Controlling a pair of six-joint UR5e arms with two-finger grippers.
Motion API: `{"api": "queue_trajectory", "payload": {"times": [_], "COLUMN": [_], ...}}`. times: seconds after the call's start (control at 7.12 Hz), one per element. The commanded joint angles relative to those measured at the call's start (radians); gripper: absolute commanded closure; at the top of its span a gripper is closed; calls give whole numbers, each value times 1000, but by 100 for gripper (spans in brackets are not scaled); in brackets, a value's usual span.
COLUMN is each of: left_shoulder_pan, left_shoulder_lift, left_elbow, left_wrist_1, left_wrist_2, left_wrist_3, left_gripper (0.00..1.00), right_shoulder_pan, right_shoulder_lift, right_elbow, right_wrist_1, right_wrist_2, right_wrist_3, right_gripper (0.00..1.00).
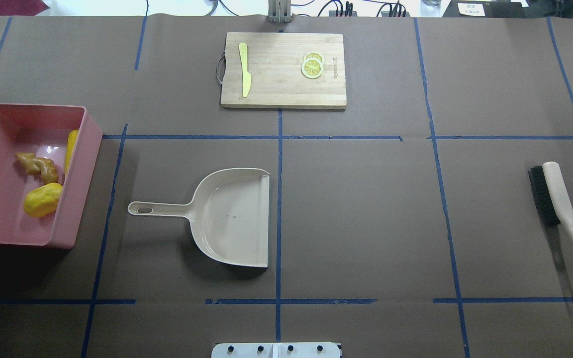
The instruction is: Sweep and dump trash into bin
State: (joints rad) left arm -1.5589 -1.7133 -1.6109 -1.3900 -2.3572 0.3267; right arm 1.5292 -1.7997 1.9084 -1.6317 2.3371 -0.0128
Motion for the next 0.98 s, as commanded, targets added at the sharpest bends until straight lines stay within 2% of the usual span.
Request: {"api": "queue_trajectory", "payload": {"times": [0.0,0.28,0.56,0.7,0.84], "left_shoulder_pan": [-21,-18,-23,-17,-12], "left_shoulder_lift": [8,43,54,151,176], "left_elbow": [35,2,-23,-137,-158], "left_wrist_1": [-17,-39,-66,-55,-52], "left_wrist_2": [-17,-17,2,3,-2], "left_wrist_3": [-255,-258,-255,-255,-265], "left_gripper": [0,0,0,0,0], "right_shoulder_pan": [75,74,69,69,66], "right_shoulder_lift": [130,131,141,164,167], "right_elbow": [-3,-14,-73,-109,-126], "right_wrist_1": [-248,-246,-237,-235,-235], "right_wrist_2": [-60,-55,-48,-48,-48], "right_wrist_3": [-170,-162,-150,-151,-151], "right_gripper": [0,0,0,0,0]}}
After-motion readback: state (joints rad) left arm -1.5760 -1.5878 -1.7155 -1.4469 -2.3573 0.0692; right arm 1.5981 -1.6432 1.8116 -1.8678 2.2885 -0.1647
